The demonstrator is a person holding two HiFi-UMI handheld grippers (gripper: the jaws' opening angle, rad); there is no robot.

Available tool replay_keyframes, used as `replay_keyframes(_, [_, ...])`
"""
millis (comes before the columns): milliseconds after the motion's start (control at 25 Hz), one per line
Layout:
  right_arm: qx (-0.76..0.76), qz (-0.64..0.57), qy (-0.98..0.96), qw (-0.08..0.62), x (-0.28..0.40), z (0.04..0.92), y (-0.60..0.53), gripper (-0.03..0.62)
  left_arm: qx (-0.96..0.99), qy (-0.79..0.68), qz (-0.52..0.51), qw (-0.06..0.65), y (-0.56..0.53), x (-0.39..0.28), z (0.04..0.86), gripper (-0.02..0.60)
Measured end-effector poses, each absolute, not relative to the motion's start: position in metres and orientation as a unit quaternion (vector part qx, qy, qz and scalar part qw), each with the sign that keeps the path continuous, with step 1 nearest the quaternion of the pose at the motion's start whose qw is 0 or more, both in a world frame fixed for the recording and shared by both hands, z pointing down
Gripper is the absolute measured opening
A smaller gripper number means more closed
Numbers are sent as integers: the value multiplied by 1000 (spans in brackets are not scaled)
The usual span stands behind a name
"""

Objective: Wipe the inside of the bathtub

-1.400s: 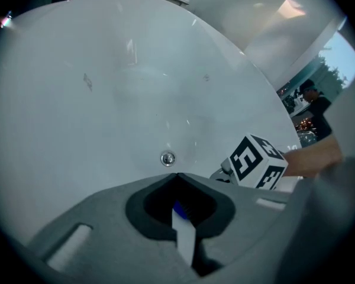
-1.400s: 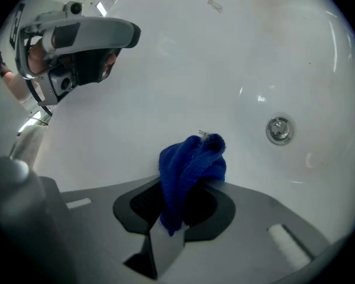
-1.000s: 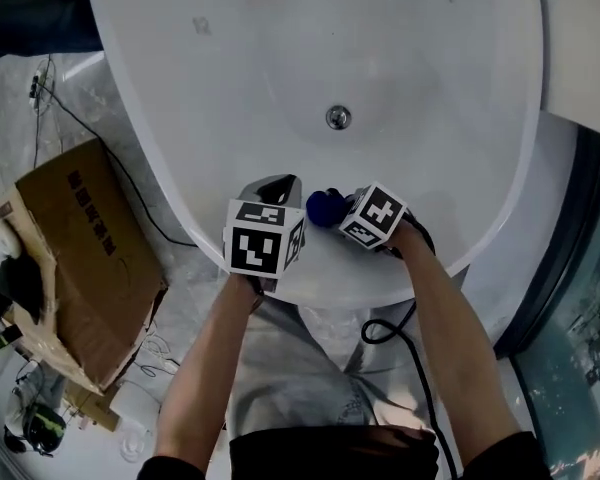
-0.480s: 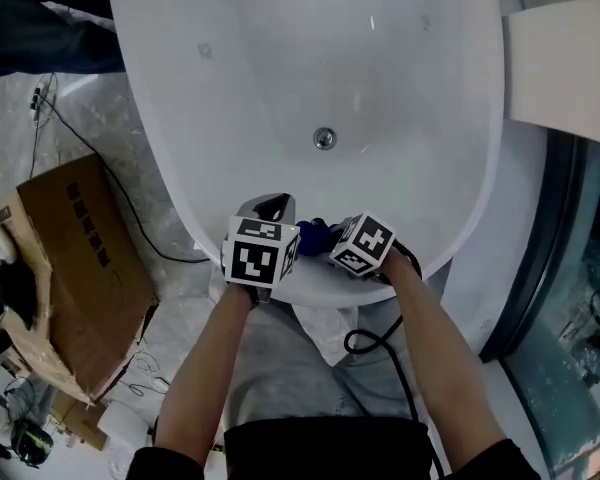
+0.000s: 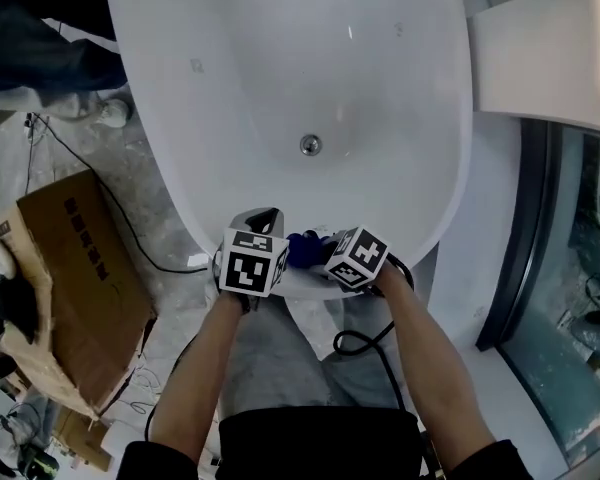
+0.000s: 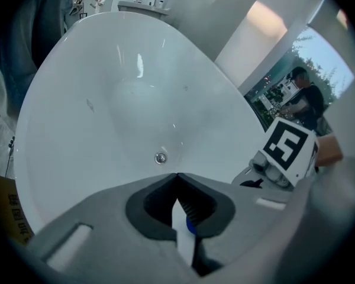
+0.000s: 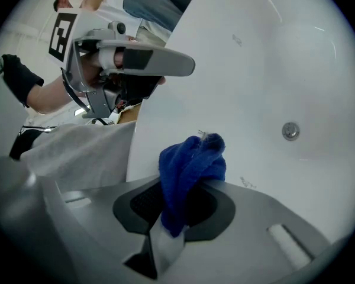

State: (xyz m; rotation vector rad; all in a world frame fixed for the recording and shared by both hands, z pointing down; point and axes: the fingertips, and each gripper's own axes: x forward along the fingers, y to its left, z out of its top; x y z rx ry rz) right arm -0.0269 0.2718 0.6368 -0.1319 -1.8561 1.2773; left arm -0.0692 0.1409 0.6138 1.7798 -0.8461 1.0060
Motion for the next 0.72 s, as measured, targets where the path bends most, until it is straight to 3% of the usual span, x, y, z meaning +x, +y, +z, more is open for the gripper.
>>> replay_keyframes(440, [-51, 509, -738, 441, -36, 592, 284, 81, 727, -329, 411, 440, 150, -89, 571, 5])
replay_keyframes(720, [31, 513, -765, 388, -45, 559, 240, 81, 735, -346, 395, 429, 127, -100, 528, 5])
